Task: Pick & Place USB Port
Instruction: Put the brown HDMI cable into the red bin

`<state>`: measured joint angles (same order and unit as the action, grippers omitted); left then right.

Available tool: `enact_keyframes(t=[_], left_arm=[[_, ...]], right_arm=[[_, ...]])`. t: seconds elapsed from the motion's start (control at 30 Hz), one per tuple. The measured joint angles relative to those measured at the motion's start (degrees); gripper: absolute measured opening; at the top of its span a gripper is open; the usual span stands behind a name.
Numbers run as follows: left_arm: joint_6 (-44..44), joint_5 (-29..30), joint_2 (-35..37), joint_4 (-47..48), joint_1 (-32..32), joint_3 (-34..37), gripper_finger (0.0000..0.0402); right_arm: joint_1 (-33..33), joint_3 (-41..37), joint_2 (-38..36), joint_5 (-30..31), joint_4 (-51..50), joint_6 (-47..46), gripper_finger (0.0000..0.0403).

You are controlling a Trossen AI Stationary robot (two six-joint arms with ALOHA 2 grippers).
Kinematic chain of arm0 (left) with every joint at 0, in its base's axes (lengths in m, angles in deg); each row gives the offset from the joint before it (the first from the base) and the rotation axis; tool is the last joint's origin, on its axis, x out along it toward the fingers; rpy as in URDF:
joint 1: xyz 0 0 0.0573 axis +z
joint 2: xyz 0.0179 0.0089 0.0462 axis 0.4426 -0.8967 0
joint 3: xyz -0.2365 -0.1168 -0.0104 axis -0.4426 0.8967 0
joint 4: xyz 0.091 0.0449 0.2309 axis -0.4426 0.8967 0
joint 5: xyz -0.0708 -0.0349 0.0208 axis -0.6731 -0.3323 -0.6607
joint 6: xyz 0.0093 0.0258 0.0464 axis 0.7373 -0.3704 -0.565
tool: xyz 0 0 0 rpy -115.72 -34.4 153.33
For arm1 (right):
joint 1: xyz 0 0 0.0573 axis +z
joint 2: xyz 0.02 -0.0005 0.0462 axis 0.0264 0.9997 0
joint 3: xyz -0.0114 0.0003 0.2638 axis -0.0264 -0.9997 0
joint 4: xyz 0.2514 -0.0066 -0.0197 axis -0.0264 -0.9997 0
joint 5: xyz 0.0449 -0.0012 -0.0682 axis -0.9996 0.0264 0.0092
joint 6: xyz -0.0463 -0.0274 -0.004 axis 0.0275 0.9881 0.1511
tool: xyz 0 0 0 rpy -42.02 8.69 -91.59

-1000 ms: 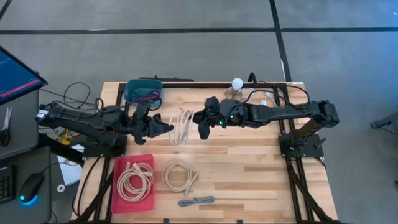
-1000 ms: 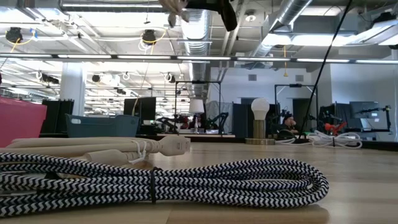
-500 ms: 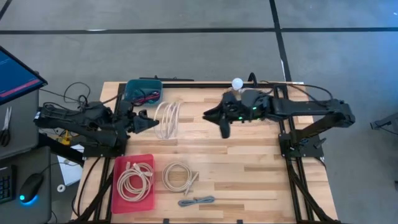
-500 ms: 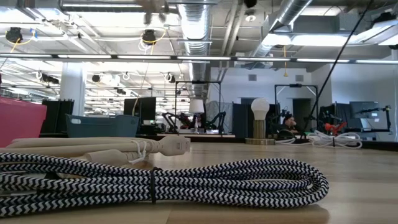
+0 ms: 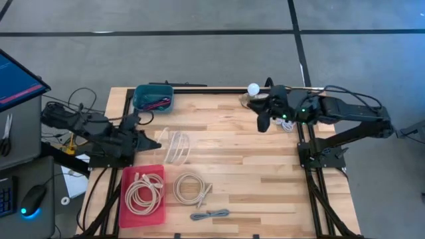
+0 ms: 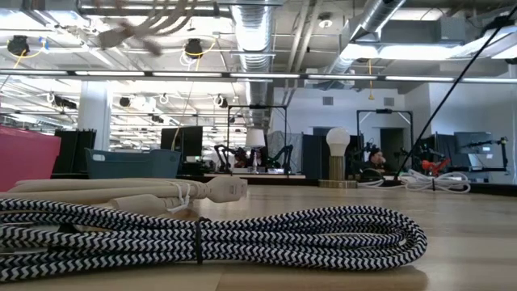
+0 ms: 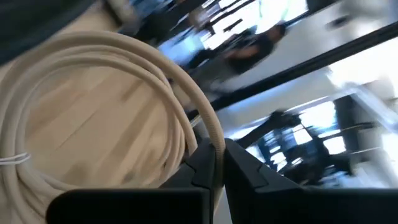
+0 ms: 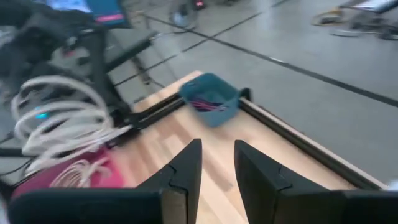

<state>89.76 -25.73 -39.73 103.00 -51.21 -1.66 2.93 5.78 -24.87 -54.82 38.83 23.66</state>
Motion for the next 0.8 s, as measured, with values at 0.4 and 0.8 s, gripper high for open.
enact_keyframes(t=[0.4, 0.8], left_arm=[[9.1, -14.7, -8.8, 19.7, -3.4, -7.2, 0.0014], [11.5, -28.9, -15.6, 24.8, -11.0, -7.2, 0.0014]], right_arm=[[-0.1, 0.0, 0.3, 8.1, -9.9, -5.2, 0.0087], [-0.1, -0.1, 0.9, 12.4, -14.6, -7.5, 0.0087]])
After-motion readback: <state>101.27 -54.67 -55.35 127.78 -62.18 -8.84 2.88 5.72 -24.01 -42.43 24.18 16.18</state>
